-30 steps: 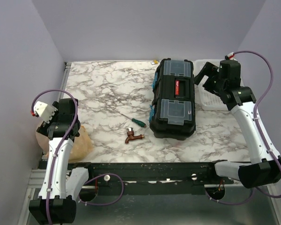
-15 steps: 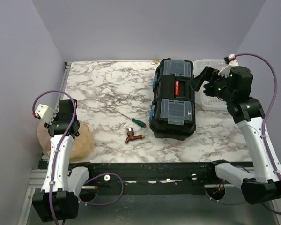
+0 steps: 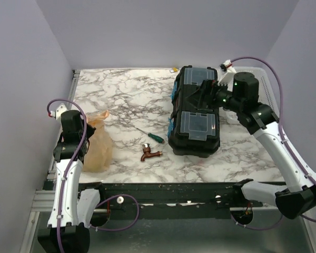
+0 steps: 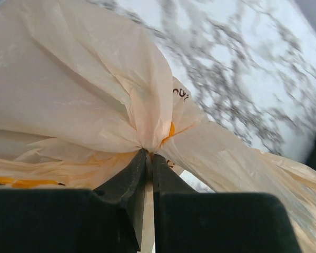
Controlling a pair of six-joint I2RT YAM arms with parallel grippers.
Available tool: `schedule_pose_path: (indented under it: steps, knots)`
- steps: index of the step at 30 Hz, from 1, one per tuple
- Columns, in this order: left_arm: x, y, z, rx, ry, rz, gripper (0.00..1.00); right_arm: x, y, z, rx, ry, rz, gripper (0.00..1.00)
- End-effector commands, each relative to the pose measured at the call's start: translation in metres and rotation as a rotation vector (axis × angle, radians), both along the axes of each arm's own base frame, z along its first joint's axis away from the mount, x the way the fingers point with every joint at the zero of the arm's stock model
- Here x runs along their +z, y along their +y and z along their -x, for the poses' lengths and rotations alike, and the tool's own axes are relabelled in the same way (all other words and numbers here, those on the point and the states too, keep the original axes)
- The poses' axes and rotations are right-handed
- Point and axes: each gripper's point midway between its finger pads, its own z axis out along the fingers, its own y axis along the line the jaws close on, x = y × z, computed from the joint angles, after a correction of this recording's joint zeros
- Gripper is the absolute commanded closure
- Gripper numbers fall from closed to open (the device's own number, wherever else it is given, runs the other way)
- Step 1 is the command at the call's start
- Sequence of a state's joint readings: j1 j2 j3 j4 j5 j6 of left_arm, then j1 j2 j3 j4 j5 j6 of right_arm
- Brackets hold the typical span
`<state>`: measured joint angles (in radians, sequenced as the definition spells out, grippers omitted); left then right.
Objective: Take the fake fruits out of the plastic bag
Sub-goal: Move the plastic bag to the center of the board.
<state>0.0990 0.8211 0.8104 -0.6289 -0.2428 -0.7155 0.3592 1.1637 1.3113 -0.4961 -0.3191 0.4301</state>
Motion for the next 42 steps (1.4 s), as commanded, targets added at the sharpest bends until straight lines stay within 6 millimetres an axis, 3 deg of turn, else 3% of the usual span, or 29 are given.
schedule_pose_path:
  steps: [1, 8, 15, 17, 20, 23, 26, 32, 38, 42]
  knots:
    - [0.039, -0.064, -0.011, -0.390, -0.218, 0.081, 0.93, 0.019, 0.048, 0.008, 0.089, -0.071, -0.027, 0.00]
    - [0.026, -0.109, 0.009, -0.646, -0.225, 0.176, 0.93, -0.006, 0.140, 0.050, 0.236, -0.086, 0.044, 0.00]
    - [0.019, -0.127, 0.020, -0.758, -0.194, 0.192, 0.93, -0.050, 0.211, 0.097, 0.388, -0.067, 0.071, 0.03]
    - [0.023, -0.130, 0.020, -0.784, -0.209, 0.194, 0.86, -0.061, 0.225, 0.108, 0.397, -0.094, 0.097, 0.05]
    - [0.032, -0.137, 0.019, -0.848, -0.230, 0.186, 0.74, -0.060, 0.245, 0.139, 0.431, -0.195, 0.091, 0.05]
    - [0.038, -0.134, 0.022, -0.876, -0.241, 0.122, 0.52, -0.065, 0.254, 0.153, 0.420, -0.239, 0.027, 0.04]
    - [0.039, -0.128, 0.027, -0.839, -0.257, 0.082, 0.35, -0.066, 0.253, 0.141, 0.336, -0.245, -0.007, 0.02]
    - [0.029, -0.118, 0.041, -0.744, -0.258, 0.077, 0.39, -0.044, 0.248, 0.132, 0.278, -0.245, -0.012, 0.01]
    - [0.019, -0.096, 0.033, -0.665, -0.171, -0.002, 0.39, -0.032, 0.257, 0.126, 0.320, -0.229, 0.007, 0.03]
    - [-0.003, -0.086, 0.029, -0.627, -0.051, -0.020, 0.39, -0.023, 0.265, 0.116, 0.346, -0.236, 0.039, 0.07]
